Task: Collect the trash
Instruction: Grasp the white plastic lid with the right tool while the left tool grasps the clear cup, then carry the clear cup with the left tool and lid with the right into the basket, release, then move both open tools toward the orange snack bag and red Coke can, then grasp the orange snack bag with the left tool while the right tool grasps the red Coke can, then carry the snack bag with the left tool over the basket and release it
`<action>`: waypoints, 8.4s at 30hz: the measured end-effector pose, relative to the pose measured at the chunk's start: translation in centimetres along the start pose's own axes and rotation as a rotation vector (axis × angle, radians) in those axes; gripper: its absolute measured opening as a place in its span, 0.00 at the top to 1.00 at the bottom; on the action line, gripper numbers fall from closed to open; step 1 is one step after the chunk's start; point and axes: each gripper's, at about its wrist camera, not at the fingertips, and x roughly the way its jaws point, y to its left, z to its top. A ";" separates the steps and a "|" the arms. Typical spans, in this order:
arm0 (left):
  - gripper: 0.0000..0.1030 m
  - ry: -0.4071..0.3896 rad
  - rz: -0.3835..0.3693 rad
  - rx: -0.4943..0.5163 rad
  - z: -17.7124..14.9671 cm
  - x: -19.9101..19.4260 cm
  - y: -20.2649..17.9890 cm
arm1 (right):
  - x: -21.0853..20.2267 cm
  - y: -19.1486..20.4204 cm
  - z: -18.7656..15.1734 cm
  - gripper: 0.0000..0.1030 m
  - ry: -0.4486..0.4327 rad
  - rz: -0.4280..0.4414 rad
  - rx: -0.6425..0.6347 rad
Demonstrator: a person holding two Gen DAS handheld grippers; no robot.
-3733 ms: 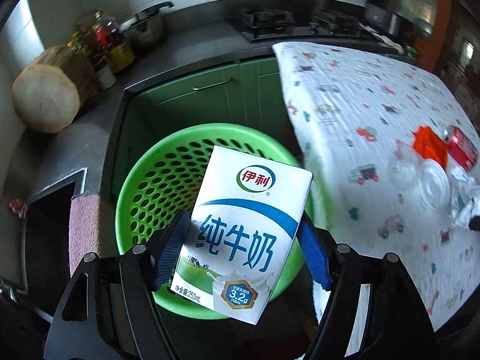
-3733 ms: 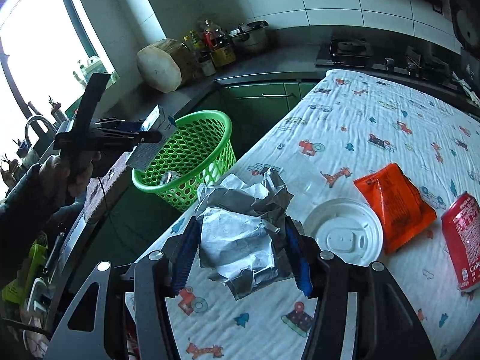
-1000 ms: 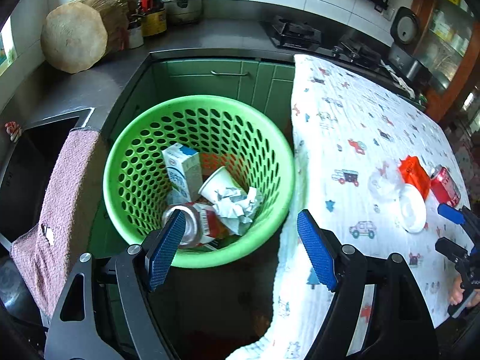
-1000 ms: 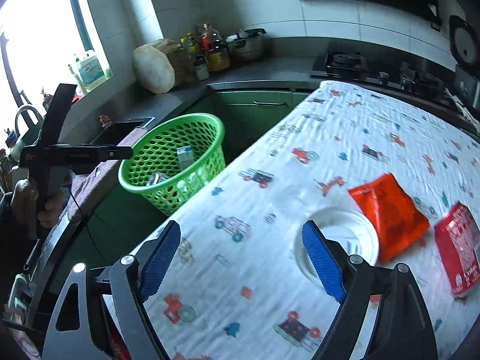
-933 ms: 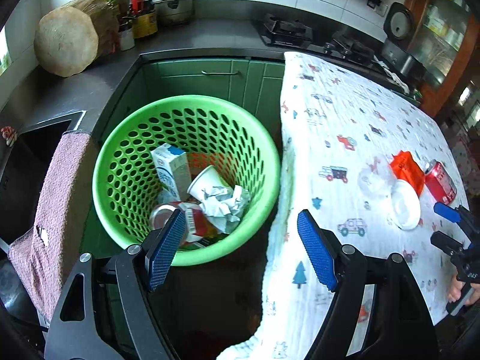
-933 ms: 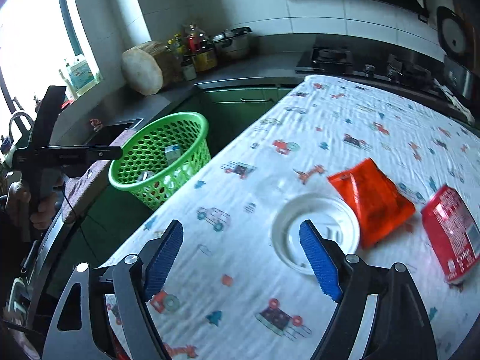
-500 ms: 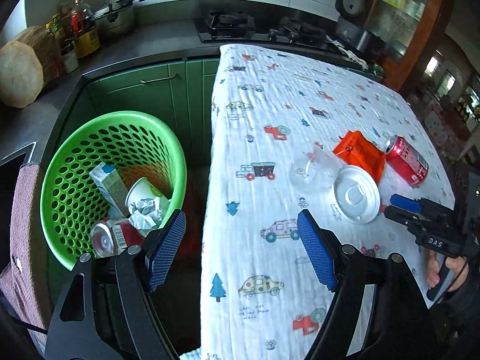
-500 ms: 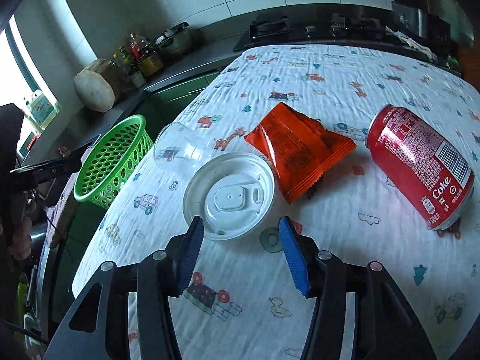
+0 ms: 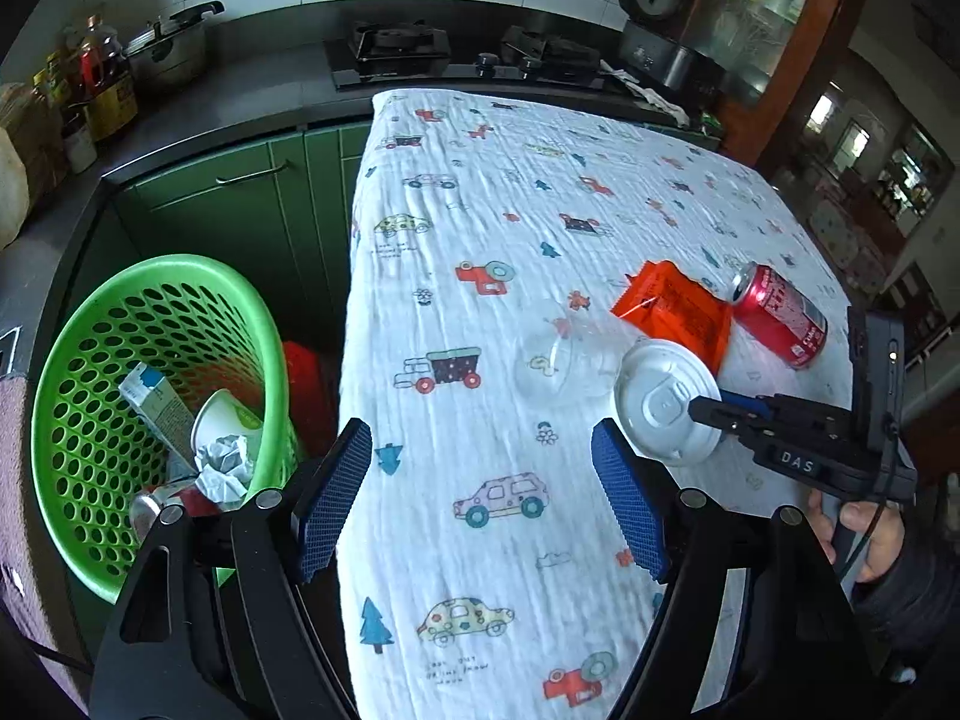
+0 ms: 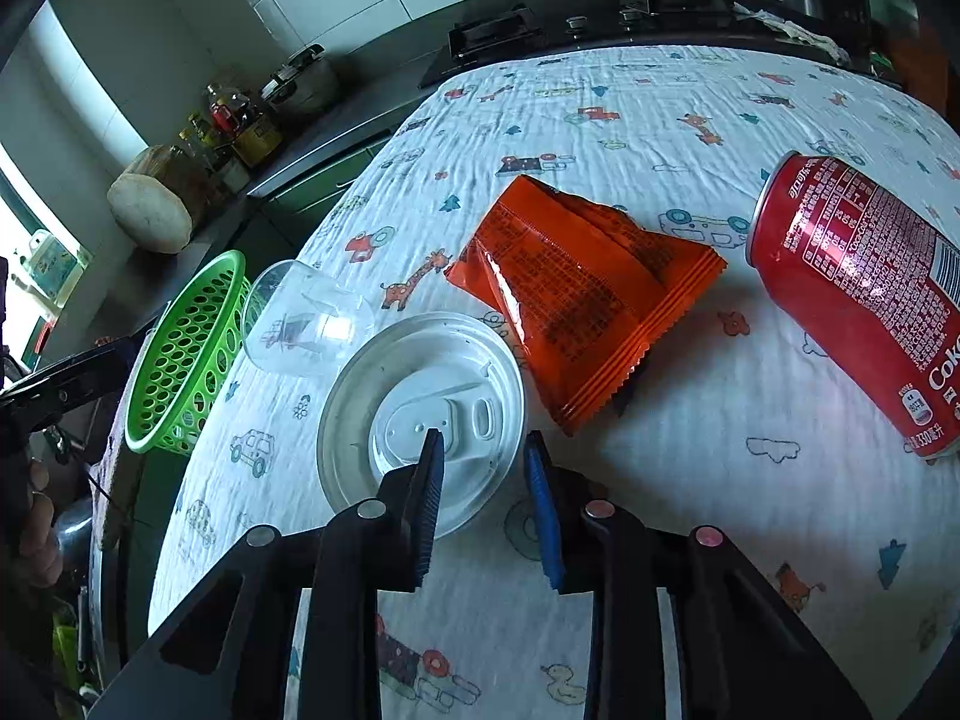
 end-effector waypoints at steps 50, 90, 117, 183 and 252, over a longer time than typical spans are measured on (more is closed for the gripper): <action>0.98 -0.106 0.131 -0.040 2.0 -2.3 4.8 | -4.1 6.5 1.7 0.94 -0.048 0.101 -0.225; 0.38 -0.017 0.366 -0.364 -5.4 -5.6 22.3 | 9.3 28.1 8.4 0.76 0.018 0.205 -0.458; 0.26 -0.016 0.243 -0.240 -3.0 -3.6 11.3 | -4.6 9.1 3.1 0.44 -0.063 0.034 -0.318; 0.15 0.151 0.068 -0.496 6.5 13.0 -13.4 | -10.1 -9.5 -0.3 0.39 0.048 -0.134 -0.327; 0.60 0.009 0.283 -0.550 1.5 -1.7 3.8 | -7.4 3.7 0.8 0.41 0.018 0.072 -0.413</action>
